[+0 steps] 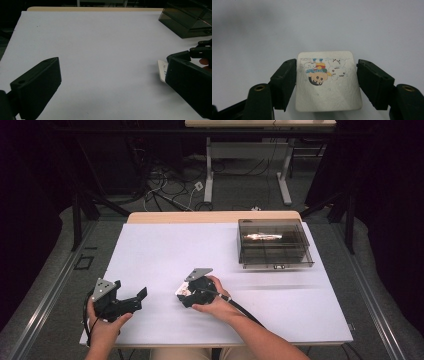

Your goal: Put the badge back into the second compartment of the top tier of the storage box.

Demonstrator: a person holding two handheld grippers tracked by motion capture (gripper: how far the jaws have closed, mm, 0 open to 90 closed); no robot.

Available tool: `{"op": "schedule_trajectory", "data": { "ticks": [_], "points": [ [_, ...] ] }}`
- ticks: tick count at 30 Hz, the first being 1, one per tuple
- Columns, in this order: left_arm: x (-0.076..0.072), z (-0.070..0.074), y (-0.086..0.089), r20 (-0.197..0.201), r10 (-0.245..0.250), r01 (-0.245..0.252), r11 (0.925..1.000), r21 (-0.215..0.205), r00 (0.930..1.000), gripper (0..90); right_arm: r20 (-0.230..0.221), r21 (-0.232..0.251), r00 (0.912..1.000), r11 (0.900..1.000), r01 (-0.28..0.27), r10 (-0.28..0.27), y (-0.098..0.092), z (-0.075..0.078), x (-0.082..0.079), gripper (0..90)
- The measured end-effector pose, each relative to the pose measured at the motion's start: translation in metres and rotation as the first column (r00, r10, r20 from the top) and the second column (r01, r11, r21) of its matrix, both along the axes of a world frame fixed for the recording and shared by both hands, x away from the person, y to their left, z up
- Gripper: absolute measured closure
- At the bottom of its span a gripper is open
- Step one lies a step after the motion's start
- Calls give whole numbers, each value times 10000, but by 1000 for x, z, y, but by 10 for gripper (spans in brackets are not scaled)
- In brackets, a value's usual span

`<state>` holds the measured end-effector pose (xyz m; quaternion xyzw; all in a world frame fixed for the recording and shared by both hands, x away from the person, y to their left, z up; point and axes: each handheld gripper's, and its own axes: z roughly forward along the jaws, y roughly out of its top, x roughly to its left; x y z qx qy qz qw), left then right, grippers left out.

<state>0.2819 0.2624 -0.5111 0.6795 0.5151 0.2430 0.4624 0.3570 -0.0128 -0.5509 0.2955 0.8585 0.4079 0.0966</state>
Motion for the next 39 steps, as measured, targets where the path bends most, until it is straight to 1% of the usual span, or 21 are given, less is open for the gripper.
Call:
{"op": "schedule_trajectory", "data": {
  "ticks": [1,3,4,5,8,10,14,16,18,19,20,22,24,25,28,29,30,33,37,38,39],
  "points": [
    [0,0,0,-4,5,-5,10000,-9,10000,5,75,23,10000,10000,1,-2,-1,0,1,330],
    [0,0,0,-15,-5,5,10000,-17,10000,5,-61,126,9999,9999,85,-84,-3,2,0,330],
    [1,0,0,13,-35,35,10000,64,10000,5,-32,118,10000,9999,50,-49,-4,3,0,330],
    [1,0,-1,7,-22,22,10000,-11,10000,5,30,100,10000,9999,27,-27,-5,3,0,330],
    [1,0,-1,6,-41,41,10000,-1,10000,5,116,173,9999,9998,50,-52,-7,4,-1,330],
    [2,0,-2,-9,-45,45,10000,7,10000,5,126,92,9999,10000,-24,23,-8,5,-2,330],
    [3,0,-2,28,-77,77,10000,35,10000,5,106,119,9995,9995,307,-309,-11,9,-6,330],
    [3,0,-3,18,-93,93,9999,44,10000,5,278,201,9988,9991,385,-391,-13,10,-7,330],
    [4,0,-3,-4,-103,103,9999,-19,9999,5,210,166,9983,9984,549,-553,-16,14,-9,330],
    [4,0,-3,4,-122,122,9999,10,9999,5,329,233,9977,9981,579,-586,-17,15,-9,330],
    [4,0,-3,-4,-152,152,9999,53,9999,5,300,196,9979,9982,566,-572,-19,16,-10,330],
    [4,0,-4,-6,-148,149,9999,33,9999,5,389,240,9959,9964,813,-822,-21,19,-12,330],
    [5,-1,-5,-1,-144,144,9999,-10,9999,5,342,111,9959,9964,838,-841,-25,22,-13,330],
    [5,-1,-5,15,-132,132,9999,12,9999,5,437,192,9943,9951,970,-977,-26,22,-14,329],
    [5,-1,-5,-9,-163,163,9999,7,9999,5,397,151,9929,9936,1120,-1125,-32,26,-15,330],
    [5,-1,-5,-13,-156,156,9999,7,9999,5,449,230,9915,9924,1210,-1220,-34,27,-16,330],
    [5,-1,-5,-1,-154,154,9999,7,9999,5,441,136,9913,9923,1232,-1237,-36,29,-16,330],
    [5,-1,-5,16,-143,143,9999,-12,9999,5,447,122,9881,9891,1465,-1469,-41,32,-17,330],
    [5,0,-5,34,-128,128,9999,-23,9999,5,575,219,9816,9833,1809,-1819,-48,36,-16,330],
    [5,0,-5,25,-127,127,9999,-27,9999,5,476,200,9800,9811,1924,-1932,-50,37,-17,330],
    [5,0,-5,38,-128,128,9999,-23,9999,5,543,267,9779,9793,2009,-2021,-52,38,-16,329]
  ]
}}
